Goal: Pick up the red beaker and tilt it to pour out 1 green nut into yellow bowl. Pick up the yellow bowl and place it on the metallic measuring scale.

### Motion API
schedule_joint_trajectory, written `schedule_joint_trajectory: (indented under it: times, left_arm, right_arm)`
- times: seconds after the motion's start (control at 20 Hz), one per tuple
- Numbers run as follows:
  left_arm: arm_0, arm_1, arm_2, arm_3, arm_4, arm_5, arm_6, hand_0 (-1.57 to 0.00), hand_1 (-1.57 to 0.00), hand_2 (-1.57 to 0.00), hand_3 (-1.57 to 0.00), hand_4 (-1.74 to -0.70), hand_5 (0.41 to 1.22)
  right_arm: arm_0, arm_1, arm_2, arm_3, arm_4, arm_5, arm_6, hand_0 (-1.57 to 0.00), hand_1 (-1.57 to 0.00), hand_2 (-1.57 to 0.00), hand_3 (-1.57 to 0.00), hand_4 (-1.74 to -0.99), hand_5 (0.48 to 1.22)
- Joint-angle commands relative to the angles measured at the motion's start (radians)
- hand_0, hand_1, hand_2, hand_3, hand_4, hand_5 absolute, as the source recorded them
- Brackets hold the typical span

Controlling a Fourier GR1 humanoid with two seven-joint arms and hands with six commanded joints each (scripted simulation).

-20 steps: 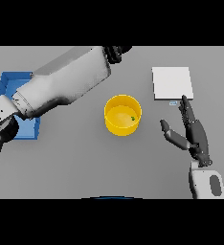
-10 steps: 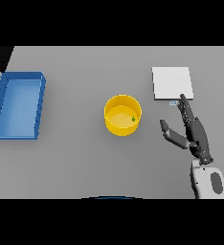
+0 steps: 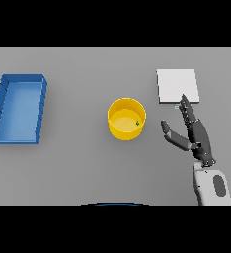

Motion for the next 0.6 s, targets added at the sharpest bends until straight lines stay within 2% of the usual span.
schedule_joint_trajectory:
  times: [0.0,0.05,0.1,0.15,0.2,0.25,0.45,0.55]
  left_arm:
    - [0.043,0.004,0.016,-0.013,0.039,0.017,0.031,-1.57,-1.57,-1.57,-1.49,-1.74,1.221]
    - [0.083,0.010,0.029,-0.036,0.077,0.030,0.057,-1.57,-1.57,-1.57,-1.50,-1.74,1.221]
    - [0.133,0.012,0.038,-0.061,0.115,0.058,0.073,-1.57,-1.57,-1.57,-1.44,-1.74,1.221]
    - [0.171,0.018,0.043,-0.082,0.144,0.071,0.094,-1.57,-1.57,-1.57,-1.46,-1.74,1.221]
    - [0.216,0.030,0.053,-0.114,0.178,0.101,0.104,-1.57,-1.57,-1.57,-1.42,-1.74,1.221]
    - [0.254,0.030,0.061,-0.144,0.212,0.124,0.127,-1.57,-1.57,-1.57,-1.45,-1.74,1.221]
    - [0.402,0.076,0.056,-0.300,0.297,0.214,0.214,-1.57,-1.57,-1.57,-1.52,-1.74,1.221]
    - [0.473,0.115,0.041,-0.391,0.317,0.259,0.220,-1.57,-1.57,-1.57,-1.45,-1.74,1.221]
  right_arm:
    - [0.012,-0.017,-0.005,-0.009,0.000,0.007,-0.021,0.00,0.00,0.00,0.00,-1.278,0.659]
    - [0.019,-0.021,-0.006,-0.007,0.000,0.010,-0.025,0.00,0.00,0.00,0.00,-1.285,0.663]
    - [0.018,-0.025,-0.008,0.000,0.003,0.009,-0.025,0.00,0.00,0.00,0.00,-1.293,0.667]
    - [0.004,-0.017,-0.004,0.003,0.007,0.003,-0.017,0.00,0.00,0.00,0.00,-1.302,0.671]
    - [0.001,-0.015,-0.003,0.018,0.008,0.005,-0.022,0.00,0.00,0.00,0.00,-1.307,0.677]
    - [0.025,-0.014,0.003,0.011,0.012,0.008,-0.042,0.00,0.00,0.00,0.00,-1.303,0.682]
    - [0.030,-0.026,0.005,0.003,0.019,0.012,-0.049,0.00,0.00,0.00,0.00,-1.304,0.707]
    - [0.028,-0.028,0.007,-0.007,0.021,0.010,-0.049,0.00,0.00,0.00,0.00,-1.309,0.716]
